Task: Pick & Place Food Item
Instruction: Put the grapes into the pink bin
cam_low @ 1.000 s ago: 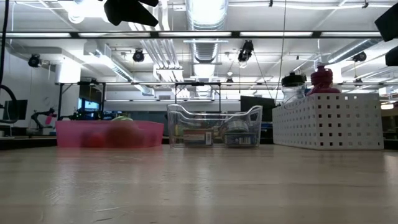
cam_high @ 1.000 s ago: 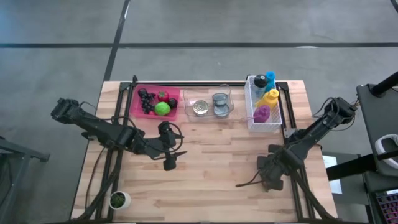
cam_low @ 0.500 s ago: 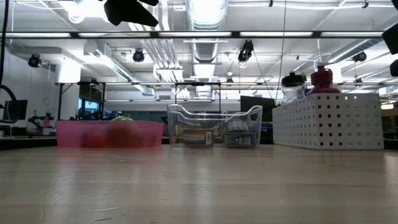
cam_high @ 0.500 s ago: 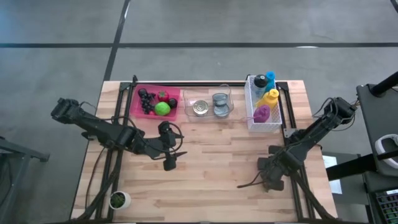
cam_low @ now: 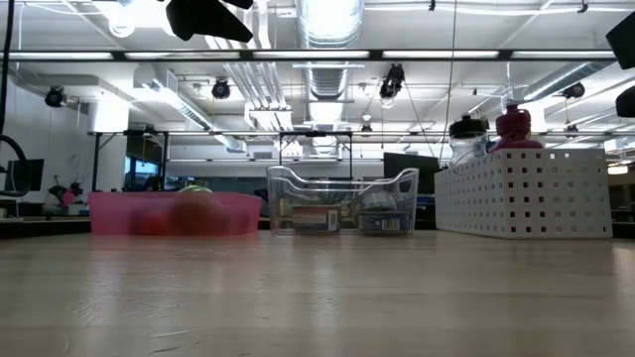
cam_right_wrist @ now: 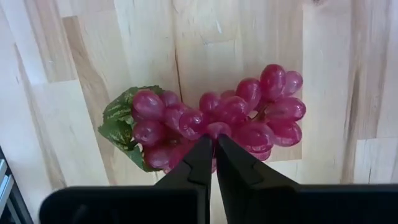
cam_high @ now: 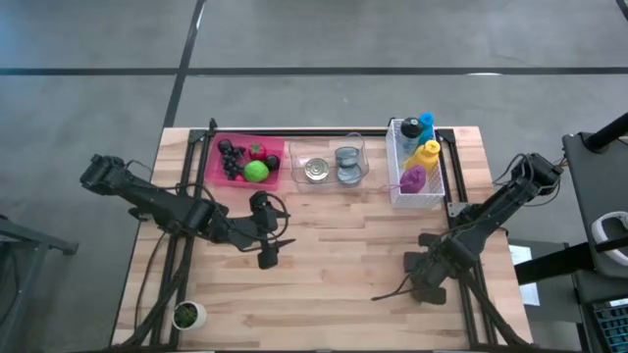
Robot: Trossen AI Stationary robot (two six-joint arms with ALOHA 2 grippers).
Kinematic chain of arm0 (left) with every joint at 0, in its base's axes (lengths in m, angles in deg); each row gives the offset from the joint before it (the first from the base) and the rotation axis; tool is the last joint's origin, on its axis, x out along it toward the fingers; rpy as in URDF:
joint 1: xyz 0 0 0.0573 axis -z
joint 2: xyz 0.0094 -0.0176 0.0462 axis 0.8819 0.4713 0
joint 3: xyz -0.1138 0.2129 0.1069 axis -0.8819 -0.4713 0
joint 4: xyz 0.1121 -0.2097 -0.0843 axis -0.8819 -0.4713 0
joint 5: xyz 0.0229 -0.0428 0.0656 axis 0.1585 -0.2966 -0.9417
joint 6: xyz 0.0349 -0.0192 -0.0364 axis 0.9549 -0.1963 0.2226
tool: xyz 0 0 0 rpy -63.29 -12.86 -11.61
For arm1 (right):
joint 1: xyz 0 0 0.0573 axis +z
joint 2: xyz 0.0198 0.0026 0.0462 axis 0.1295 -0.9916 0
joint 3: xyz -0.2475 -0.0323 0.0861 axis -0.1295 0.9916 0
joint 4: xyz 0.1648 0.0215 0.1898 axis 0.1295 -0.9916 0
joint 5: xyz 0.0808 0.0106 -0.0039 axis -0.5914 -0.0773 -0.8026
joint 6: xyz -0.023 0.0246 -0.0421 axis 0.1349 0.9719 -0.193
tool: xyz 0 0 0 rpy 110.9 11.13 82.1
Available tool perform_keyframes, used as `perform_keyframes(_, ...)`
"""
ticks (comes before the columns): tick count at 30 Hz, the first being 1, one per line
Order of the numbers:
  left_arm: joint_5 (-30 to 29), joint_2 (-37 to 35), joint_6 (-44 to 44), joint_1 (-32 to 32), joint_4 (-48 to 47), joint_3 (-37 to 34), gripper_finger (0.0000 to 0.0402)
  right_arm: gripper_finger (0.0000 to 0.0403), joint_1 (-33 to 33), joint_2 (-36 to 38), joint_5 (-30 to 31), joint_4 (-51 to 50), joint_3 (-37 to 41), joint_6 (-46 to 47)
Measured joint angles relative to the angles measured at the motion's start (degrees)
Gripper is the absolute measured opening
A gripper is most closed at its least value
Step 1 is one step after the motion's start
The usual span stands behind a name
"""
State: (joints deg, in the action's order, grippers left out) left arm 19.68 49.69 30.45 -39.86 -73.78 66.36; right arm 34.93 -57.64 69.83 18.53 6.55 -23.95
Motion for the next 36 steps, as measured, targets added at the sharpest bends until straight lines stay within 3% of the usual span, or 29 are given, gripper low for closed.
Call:
perform_keyframes(7,0.0,0.0,0.0,0.0,0.0,0.0,0.0301,0.0011,0.0,0.0,3.5,-0.9,-1.3,-3.4)
perform_keyframes(14,0.0,0.0,0.0,0.0,0.0,0.0,0.0295,0.0011,0.0,0.0,12.1,-2.4,-8.9,-11.5)
perform_keyframes(18,0.0,0.0,0.0,0.0,0.0,0.0,0.0297,0.0011,0.0,0.0,19.5,-2.5,-13.1,-18.3)
perform_keyframes(23,0.0,0.0,0.7,0.0,0.3,0.0,0.0306,0.0011,-0.4,-0.5,34.5,-0.2,-15.8,-27.1)
perform_keyframes(28,0.0,0.0,10.3,0.0,0.6,0.0,0.0314,0.0011,-3.4,-0.8,43.1,10.0,-15.3,-38.8)
perform_keyframes(36,0.0,2.9,17.6,-0.1,9.6,0.0,0.0325,0.0011,-12.0,-0.8,43.4,31.3,-10.9,-55.2)
